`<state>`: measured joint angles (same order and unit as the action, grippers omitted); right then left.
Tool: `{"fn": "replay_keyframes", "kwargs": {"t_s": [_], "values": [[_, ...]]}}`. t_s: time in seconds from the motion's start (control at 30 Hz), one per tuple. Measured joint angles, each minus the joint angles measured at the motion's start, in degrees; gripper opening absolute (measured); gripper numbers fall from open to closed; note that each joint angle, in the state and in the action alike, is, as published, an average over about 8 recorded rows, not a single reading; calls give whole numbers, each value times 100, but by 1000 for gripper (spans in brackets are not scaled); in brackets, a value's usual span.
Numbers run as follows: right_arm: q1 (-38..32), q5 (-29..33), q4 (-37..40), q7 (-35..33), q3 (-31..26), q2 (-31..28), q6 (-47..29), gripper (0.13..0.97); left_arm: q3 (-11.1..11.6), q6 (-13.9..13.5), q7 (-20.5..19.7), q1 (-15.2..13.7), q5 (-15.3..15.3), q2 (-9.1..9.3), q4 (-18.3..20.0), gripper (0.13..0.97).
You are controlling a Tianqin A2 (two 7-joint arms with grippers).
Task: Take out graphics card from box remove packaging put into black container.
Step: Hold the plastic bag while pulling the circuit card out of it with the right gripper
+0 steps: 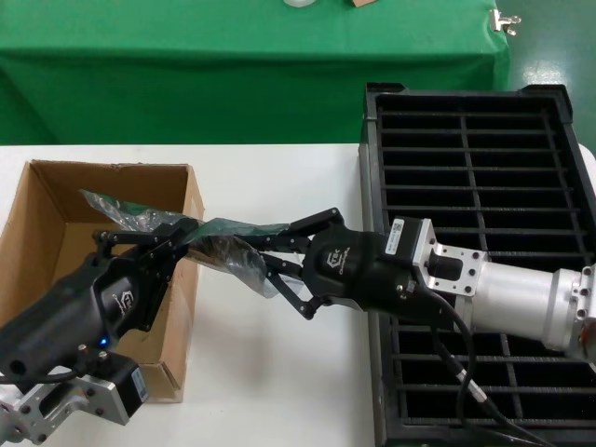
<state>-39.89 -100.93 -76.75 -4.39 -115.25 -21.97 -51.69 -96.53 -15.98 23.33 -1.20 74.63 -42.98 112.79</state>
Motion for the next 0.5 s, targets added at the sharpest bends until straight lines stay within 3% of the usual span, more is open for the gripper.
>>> {"fn": "replay_keyframes", "kwargs": {"t_s": [0.5], "values": [[122, 12, -32, 103, 27, 28, 144, 201, 0, 0, 0, 0, 0, 0, 0, 139]]}}
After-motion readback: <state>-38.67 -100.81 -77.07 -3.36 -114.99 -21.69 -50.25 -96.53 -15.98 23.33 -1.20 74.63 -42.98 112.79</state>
